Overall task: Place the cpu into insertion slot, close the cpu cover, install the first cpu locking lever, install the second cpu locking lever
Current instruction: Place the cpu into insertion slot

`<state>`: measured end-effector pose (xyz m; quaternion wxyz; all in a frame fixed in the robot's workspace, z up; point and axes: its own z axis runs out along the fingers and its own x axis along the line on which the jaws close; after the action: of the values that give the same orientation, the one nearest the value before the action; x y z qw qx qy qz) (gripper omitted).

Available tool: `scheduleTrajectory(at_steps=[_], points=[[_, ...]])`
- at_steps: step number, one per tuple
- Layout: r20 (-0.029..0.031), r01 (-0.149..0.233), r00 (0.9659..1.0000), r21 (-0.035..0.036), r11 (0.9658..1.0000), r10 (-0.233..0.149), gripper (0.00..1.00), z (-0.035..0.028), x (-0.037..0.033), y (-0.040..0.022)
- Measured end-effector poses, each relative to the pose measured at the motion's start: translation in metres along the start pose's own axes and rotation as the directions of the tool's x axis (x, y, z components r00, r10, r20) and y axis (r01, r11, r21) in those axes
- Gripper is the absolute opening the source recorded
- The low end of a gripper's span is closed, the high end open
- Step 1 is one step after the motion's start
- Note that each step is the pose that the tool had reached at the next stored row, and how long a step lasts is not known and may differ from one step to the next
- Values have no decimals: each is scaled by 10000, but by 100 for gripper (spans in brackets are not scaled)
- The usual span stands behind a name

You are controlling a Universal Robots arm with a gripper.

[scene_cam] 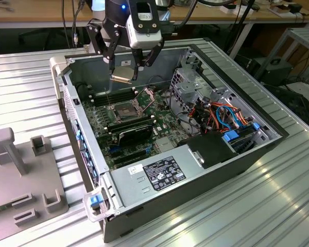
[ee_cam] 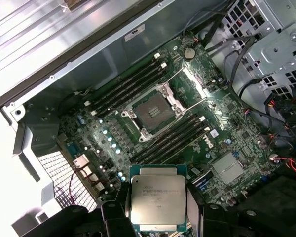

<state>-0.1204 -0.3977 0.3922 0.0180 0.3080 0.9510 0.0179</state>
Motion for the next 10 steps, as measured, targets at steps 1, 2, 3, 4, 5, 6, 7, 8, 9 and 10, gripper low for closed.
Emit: scheduleTrajectory(at_steps=[1,2,3,4,5,6,7,8,9,10], points=[[2,-63,10000,2,10000,63,55,0,0,0],[5,-126,9999,3,9999,126,55,0,0,0],[8,-186,9998,4,9998,186,55,0,0,0],[11,-258,9997,6,9997,258,55,0,0,0],[15,-330,9995,8,9995,330,55,0,0,0],[17,-384,9993,8,9993,384,55,0,0,0],[20,-439,9990,10,9990,439,55,0,0,0],[25,-550,9985,13,9985,550,55,0,0,0],[27,-605,9982,13,9982,604,55,0,0,0],[29,-649,9979,14,9979,649,55,0,0,0]])
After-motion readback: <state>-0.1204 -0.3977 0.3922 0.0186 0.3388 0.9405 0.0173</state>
